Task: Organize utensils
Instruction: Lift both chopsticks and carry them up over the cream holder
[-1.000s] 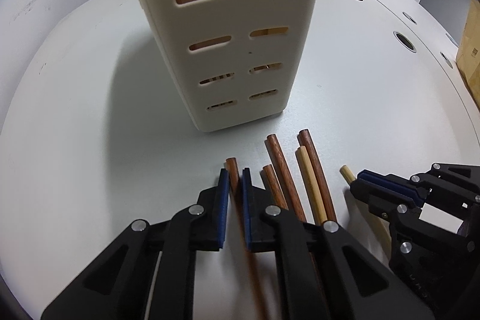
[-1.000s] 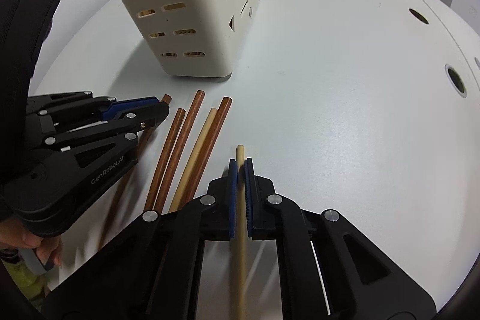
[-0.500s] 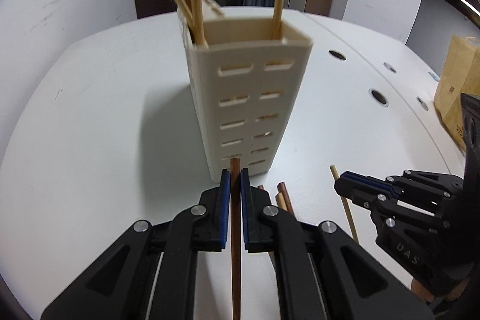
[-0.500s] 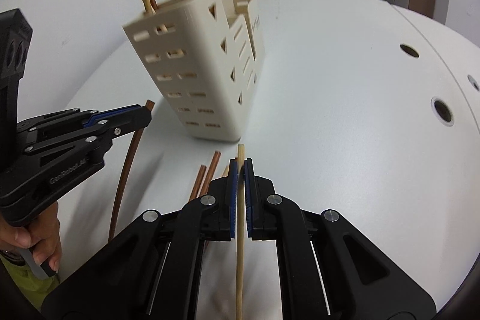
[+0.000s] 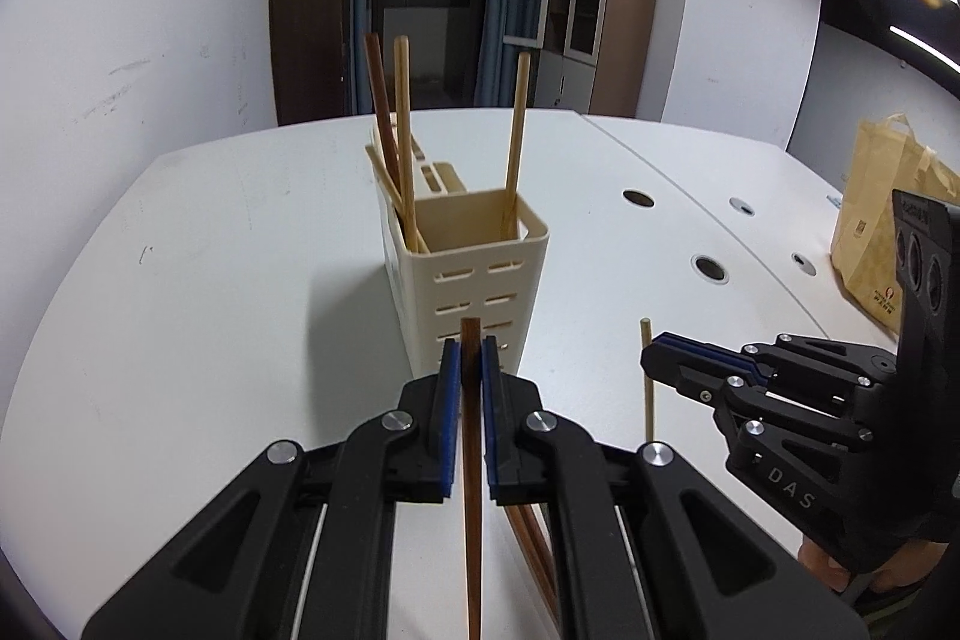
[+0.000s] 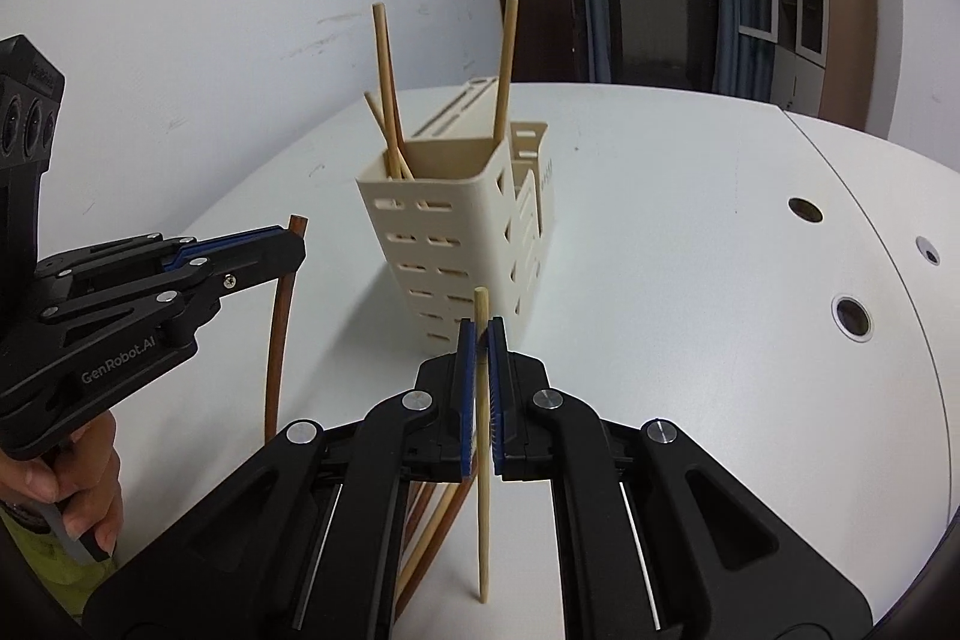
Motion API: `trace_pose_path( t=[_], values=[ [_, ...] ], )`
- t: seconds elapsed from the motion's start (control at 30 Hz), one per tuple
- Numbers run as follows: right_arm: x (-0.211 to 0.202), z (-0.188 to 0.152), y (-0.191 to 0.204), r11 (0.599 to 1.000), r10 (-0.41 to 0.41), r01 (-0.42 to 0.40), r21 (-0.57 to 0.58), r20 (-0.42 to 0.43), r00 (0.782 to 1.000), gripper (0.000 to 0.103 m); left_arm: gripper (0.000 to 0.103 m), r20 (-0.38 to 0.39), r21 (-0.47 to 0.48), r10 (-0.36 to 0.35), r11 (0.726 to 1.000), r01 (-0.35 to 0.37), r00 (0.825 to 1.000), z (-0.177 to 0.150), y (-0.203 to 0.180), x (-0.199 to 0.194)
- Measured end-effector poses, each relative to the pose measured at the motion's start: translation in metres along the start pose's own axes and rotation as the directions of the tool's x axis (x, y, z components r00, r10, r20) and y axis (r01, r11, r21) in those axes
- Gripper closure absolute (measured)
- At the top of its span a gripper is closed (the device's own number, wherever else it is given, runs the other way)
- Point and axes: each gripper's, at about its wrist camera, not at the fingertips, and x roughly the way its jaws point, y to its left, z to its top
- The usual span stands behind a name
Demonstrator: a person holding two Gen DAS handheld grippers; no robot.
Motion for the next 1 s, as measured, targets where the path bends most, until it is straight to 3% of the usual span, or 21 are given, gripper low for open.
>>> trace_pose_path(
  t=[0.47, 1.0],
  values=[
    [-0.029, 0.022, 0.018, 0.999, 0.015, -0.011, -0.032, 0.108, 0.994, 0.100, 0.096, 0.137, -0.002, 0.008, 1.000, -0.008, 0.991, 0.022, 0.002, -0.040],
    [-0.044, 0.061, 0.026, 0.999, 0.028, -0.020, -0.039, 0.217, 0.976, 0.100, 0.096, 0.282, 0.000, 0.022, 1.000, -0.023, 0.959, 0.057, -0.008, -0.057]
  ],
)
